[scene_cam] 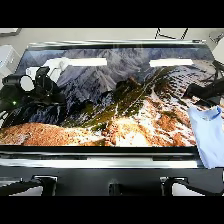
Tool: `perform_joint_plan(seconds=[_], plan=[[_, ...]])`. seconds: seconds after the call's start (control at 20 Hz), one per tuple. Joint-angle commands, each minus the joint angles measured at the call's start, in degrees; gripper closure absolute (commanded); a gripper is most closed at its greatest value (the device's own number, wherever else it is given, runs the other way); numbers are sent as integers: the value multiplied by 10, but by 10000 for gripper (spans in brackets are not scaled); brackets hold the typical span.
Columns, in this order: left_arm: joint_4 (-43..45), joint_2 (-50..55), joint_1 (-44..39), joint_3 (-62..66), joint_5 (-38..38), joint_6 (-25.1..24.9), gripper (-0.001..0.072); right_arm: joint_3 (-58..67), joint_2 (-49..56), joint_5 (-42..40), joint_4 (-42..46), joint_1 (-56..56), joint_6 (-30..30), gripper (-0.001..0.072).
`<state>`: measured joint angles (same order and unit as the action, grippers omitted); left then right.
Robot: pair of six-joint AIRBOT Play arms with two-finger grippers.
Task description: Fold the clothes and pants, and hang the long-sleeved shirts on hangers.
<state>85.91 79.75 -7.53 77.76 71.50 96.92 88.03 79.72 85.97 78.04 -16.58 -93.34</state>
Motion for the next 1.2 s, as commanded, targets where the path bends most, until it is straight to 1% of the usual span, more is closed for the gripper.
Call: perform_joint_plan(seconds=[0.0,0.5,0.55,0.6,0.65,0.8,0.85,0.95,1.0,1.05,1.15], plan=[[0,0,0,0,0,0,-3,0,0,0,0,0,0,43],[0,0,0,0,0,0,-2,0,0,0,0,0,0,43],[0,0,0,0,0,0,-3,0,0,-3,0,0,0,43],[0,0,0,0,0,1,-3,0,0,-32,0,0,0,43],[-5,0,0,0,-16,12,-3,0,0,-73,0,0,-1,42],[-18,4,-1,0,-93,11,-3,0,0,-136,4,0,-4,36],[-29,8,-1,0,-136,18,-3,0,1,-157,4,0,-4,39],[-34,13,8,4,-246,65,-5,0,3,-176,4,0,-4,41],[-34,20,33,21,-276,119,-5,0,5,-176,4,0,-4,41],[-35,33,71,45,-272,160,-6,0,6,-175,4,0,-4,41],[-50,65,173,99,-207,209,-6,0,10,-167,5,0,-2,42]])
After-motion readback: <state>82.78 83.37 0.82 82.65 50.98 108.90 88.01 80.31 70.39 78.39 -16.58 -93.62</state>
